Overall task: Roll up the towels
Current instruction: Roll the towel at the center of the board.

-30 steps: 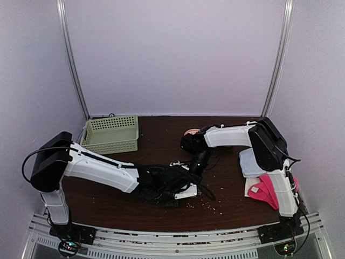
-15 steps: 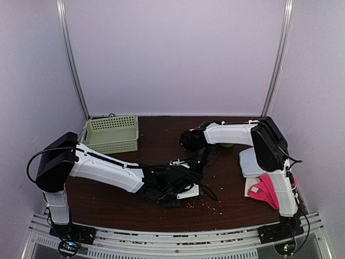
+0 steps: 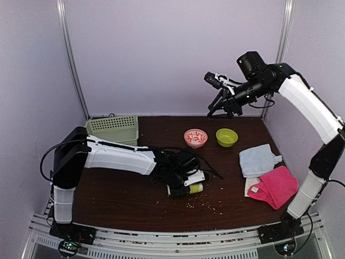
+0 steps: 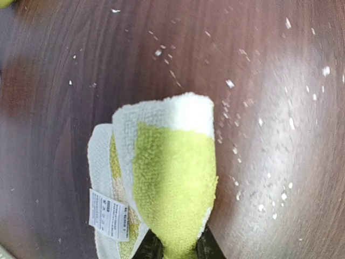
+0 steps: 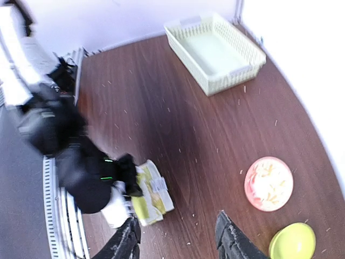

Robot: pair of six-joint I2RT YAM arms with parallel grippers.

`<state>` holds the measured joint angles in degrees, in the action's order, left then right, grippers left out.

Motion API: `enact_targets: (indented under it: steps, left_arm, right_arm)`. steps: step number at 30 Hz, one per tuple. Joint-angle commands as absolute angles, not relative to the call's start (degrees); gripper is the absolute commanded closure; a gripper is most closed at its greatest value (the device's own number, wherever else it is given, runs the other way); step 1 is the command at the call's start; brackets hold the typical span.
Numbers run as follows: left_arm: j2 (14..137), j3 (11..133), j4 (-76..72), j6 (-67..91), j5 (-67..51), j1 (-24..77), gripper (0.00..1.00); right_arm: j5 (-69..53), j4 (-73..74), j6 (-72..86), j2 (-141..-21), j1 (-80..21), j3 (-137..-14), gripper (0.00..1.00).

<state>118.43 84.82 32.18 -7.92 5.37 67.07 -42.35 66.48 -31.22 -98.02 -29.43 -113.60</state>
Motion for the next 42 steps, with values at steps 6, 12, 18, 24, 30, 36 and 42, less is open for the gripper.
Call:
enact_targets:
  steps: [6, 12, 18, 24, 30, 36, 42]
  left_arm:
    - [126.31, 87.66, 39.55, -1.81, -20.72, 57.88, 0.84]
    - [130.21, 88.07, 40.36, -0.96, -41.15, 51.37, 0.83]
    - [134.25, 89.13, 42.49, -1.67, -43.81, 50.76, 0.84]
    - [134.54, 89.3, 42.98, -1.58, -42.28, 50.64, 0.84]
    - [134.63, 89.4, 43.39, -1.85, -41.13, 50.28, 0.84]
    - [134.95, 89.63, 43.42, -1.84, -40.32, 50.1, 0.84]
    - [134.92, 90.04, 43.68, -2.39, -39.84, 49.76, 0.84]
  right_arm:
    - [-52.98, 71.4, -50.47, -78.52, -35.0, -97.31, 0.44]
    - [-34.09, 64.22, -47.91, -79.43, -48.02, -81.31, 0.48]
    - [-12.19, 42.95, -46.68, -79.06, -55.15, -63.73, 0.49]
    - [-7.36, 30.28, -47.64, -84.35, -55.29, -58.78, 0.39]
    - [-7.15, 25.06, -49.13, -90.85, -55.3, -58.35, 0.36]
    - [-8.17, 24.07, -49.8, -96.76, -55.31, -58.36, 0.35]
    - [-8.0, 23.89, -50.31, -100.71, -55.34, -57.96, 0.54]
